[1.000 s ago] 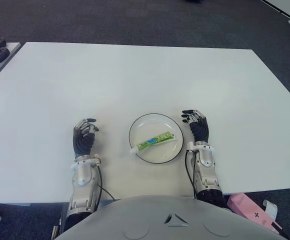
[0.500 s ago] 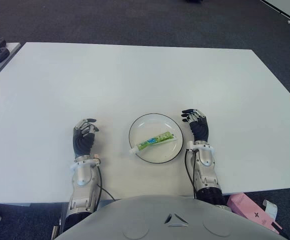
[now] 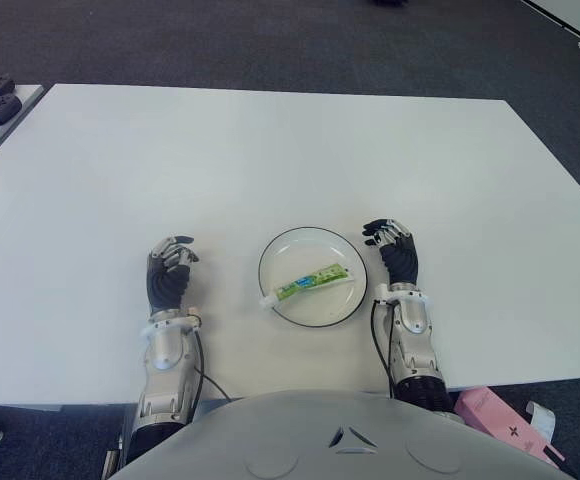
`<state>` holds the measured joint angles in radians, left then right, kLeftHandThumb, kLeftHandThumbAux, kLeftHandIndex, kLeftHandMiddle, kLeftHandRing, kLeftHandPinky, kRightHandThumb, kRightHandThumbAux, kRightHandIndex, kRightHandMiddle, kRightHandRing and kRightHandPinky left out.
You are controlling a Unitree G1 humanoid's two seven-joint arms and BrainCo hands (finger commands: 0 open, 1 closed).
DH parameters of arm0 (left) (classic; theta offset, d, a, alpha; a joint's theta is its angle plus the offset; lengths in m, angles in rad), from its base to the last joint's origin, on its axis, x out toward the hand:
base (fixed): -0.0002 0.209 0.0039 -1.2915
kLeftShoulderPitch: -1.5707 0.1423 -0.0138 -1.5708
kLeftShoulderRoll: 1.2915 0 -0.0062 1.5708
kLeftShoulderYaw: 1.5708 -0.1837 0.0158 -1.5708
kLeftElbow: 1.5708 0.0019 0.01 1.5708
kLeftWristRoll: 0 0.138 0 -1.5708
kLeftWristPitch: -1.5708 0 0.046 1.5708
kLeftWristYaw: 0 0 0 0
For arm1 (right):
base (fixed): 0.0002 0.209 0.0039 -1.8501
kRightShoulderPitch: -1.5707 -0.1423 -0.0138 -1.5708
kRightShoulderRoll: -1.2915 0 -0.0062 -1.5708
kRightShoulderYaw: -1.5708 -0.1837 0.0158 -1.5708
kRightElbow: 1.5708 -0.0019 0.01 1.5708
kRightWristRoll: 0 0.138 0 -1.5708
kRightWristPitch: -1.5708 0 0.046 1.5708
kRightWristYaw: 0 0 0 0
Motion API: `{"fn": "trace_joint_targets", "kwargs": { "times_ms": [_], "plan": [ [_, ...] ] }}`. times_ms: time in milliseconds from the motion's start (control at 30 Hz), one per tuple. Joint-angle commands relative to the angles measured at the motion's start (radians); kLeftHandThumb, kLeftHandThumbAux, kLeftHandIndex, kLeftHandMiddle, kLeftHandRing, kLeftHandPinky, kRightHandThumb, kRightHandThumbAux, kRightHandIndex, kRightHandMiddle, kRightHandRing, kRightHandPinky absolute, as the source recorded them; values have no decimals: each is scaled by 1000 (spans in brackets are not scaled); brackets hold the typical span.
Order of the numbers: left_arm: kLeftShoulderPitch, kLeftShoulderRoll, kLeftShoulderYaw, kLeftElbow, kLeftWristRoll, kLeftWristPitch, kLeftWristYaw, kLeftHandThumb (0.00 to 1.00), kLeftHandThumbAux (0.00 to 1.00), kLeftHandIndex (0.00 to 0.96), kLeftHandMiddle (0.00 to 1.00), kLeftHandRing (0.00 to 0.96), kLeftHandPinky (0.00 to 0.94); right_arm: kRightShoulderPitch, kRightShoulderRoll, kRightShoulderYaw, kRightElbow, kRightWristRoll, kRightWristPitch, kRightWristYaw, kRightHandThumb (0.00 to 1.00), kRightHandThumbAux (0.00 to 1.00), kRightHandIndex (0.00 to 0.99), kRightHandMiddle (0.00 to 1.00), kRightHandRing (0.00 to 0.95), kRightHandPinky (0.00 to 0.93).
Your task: Put the toothpaste on the table into the plate.
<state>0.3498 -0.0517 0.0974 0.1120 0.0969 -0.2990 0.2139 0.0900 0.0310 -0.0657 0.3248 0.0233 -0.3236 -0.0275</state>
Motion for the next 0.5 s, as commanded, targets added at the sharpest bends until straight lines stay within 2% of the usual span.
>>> {"fn": "trace_joint_targets", "kwargs": {
  "times_ms": [33,500],
  "plan": [
    [20,-7,-11,11,-7,62,-14,704,717,439,884,884,872,52,-2,18,-5,-28,55,-9,704,729,426,485,476,477],
    [32,1,-30,-18,-2,92,-33,704,718,439,885,896,890,148,-15,73,-125,-76,75,-3,707,729,427,483,468,466]
  ]
}}
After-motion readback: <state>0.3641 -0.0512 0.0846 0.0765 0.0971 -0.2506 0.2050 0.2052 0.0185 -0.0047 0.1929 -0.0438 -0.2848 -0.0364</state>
